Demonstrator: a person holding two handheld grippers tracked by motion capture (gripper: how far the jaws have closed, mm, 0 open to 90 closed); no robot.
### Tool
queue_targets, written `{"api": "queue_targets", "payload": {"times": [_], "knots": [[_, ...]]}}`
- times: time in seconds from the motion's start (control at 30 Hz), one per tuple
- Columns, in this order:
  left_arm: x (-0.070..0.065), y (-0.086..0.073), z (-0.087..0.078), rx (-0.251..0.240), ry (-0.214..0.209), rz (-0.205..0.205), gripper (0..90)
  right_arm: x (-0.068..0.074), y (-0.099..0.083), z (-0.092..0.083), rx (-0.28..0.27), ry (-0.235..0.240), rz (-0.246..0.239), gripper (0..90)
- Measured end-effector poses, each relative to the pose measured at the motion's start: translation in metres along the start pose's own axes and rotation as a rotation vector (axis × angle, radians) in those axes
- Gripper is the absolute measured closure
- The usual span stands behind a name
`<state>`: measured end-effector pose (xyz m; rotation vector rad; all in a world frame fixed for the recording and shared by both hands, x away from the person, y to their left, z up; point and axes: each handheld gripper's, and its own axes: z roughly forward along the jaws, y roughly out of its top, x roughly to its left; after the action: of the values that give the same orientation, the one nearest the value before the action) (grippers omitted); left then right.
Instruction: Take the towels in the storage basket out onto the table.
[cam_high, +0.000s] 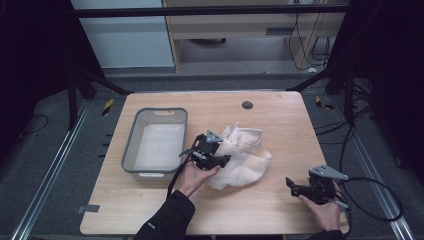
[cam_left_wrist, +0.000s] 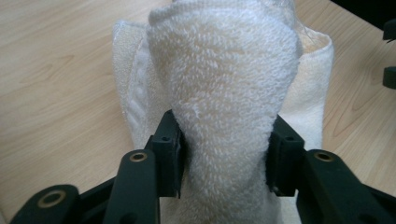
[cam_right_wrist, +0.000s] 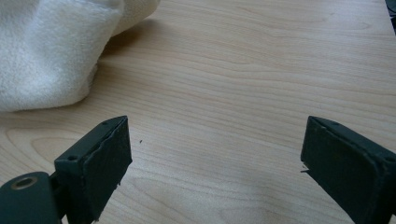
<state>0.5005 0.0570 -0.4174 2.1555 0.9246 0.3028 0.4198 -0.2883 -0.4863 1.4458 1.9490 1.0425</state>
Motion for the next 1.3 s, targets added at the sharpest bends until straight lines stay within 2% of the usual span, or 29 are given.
{"api": "queue_targets", "payload": {"times": [0.17, 0.4, 0.77, 1.0, 1.13, 1.3], "knots": [[0.0, -0.009, 0.005, 0.006, 0.001, -0.005, 47.1, 0.001, 0.0, 0.0, 0.011, 0.001, 0.001, 8.3], [0.001, -0.018, 0.009, 0.0, 0.011, -0.003, 34.9, 0.001, -0.001, 0.001, 0.012, -0.002, -0.009, 7.8], [0.0, -0.021, 0.009, 0.042, 0.013, 0.025, 17.9, 0.001, -0.001, 0.002, 0.016, -0.005, -0.012, 7.0], [-0.001, -0.02, 0.001, 0.049, 0.009, 0.023, 12.2, 0.001, -0.001, 0.002, 0.02, -0.003, -0.007, 6.8], [-0.001, -0.019, -0.008, 0.039, 0.005, 0.028, 11.9, 0.001, 0.0, 0.002, 0.022, -0.005, -0.008, 6.7], [-0.002, -0.021, -0.02, 0.032, -0.028, 0.037, 11.5, 0.0, -0.001, 0.002, 0.02, -0.007, -0.009, 6.6]]}}
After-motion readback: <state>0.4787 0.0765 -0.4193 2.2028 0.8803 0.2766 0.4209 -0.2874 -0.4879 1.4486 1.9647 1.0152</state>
